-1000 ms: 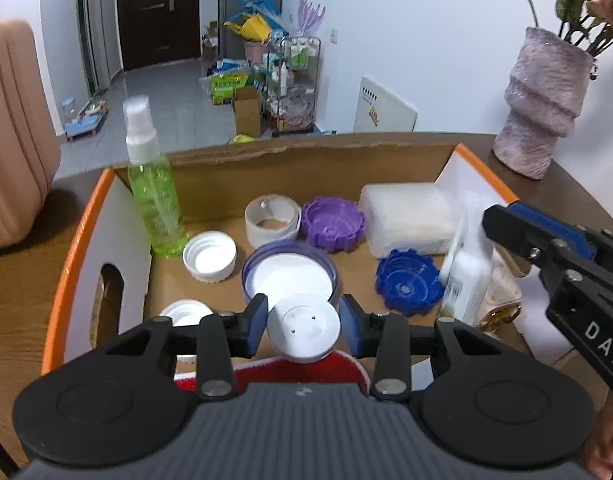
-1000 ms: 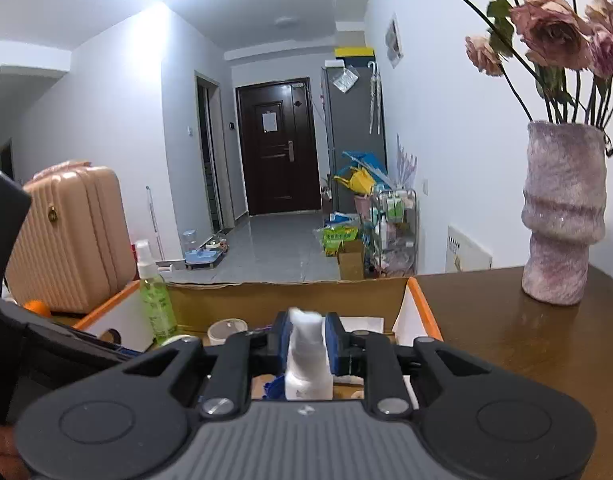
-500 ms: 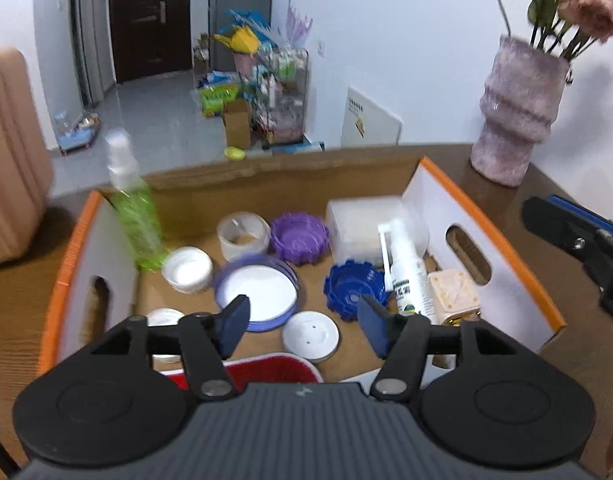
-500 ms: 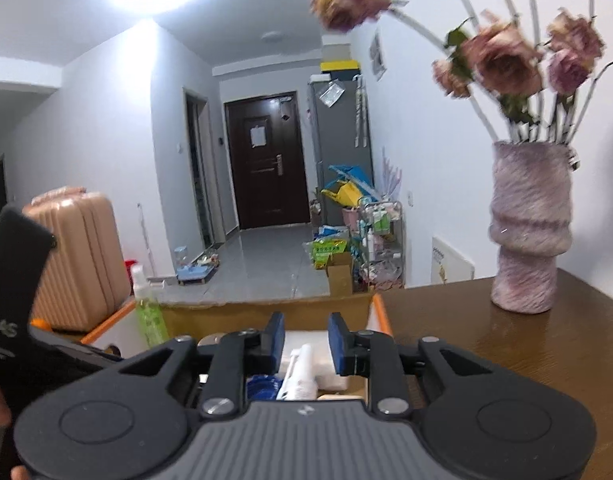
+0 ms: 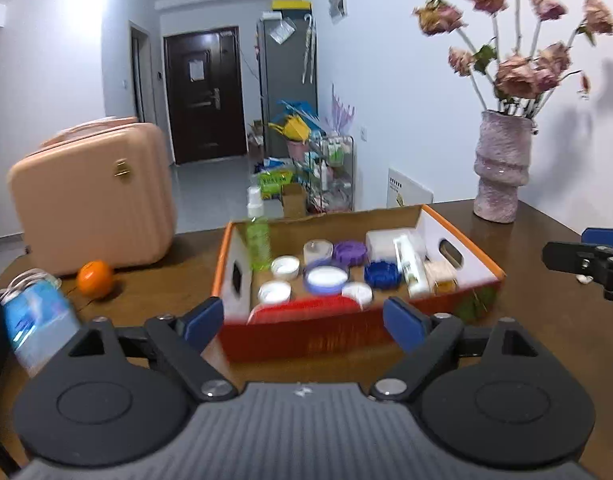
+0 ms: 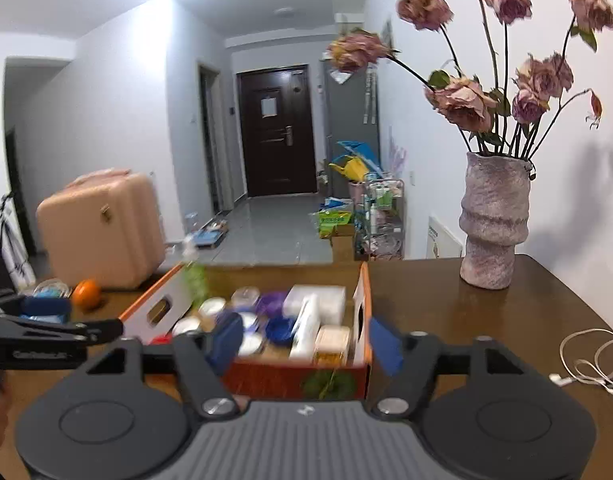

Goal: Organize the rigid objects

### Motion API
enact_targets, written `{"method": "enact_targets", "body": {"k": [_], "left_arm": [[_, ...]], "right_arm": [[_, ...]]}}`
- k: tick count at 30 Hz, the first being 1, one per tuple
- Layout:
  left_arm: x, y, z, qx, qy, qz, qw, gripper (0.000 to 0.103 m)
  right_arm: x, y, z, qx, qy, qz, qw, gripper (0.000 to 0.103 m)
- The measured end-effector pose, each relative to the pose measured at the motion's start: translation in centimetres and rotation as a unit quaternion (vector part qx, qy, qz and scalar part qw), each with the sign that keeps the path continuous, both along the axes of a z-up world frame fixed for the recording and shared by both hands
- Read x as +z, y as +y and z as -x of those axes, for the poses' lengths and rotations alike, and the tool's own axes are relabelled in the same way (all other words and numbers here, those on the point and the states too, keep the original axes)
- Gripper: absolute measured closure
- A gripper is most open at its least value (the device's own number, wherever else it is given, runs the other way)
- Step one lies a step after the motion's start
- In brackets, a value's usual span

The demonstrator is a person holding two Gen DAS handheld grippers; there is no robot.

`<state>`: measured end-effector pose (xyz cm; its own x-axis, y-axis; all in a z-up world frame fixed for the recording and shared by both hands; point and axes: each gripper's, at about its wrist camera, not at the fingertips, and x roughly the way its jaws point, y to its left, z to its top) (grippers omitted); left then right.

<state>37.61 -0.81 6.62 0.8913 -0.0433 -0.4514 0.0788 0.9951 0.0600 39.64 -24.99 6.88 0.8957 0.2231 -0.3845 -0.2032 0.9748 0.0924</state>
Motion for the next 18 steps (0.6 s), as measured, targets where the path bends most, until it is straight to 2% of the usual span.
{"method": "enact_targets", "body": {"k": [3,6,10,16,18], "left_arm": [[-0.8,0.8,5.9,0.007,-0.028,0.012,0.9995,0.004],[-1.9,1.3,11.5,0.023,-0.055,0.014,0.9981,0.003],[-3.1,1.9,18.3,0.039,-0.071,0.009,0.9967,0.000],[-5.1,1.9,27.4,0.047,-0.083,-0.006,0.9954,0.000],[-5.7,1.9,29.6,0.045,-0.082,-0.029,0.9952,0.000]], "right_arm": [[-1.2,0.7,4.1,0.010,-0.020,0.022,1.000,0.013],[-3.4,1.8,8.1,0.018,-0.022,0.049,0.998,0.013],[-5.7,2.4,14.2,0.023,-0.019,0.031,0.999,0.012],[-7.3,3.4,23.5,0.026,-0.034,0.023,0.999,0.011],[-7.5,3.8,26.5,0.040,-0.037,0.025,0.998,0.006]]}}
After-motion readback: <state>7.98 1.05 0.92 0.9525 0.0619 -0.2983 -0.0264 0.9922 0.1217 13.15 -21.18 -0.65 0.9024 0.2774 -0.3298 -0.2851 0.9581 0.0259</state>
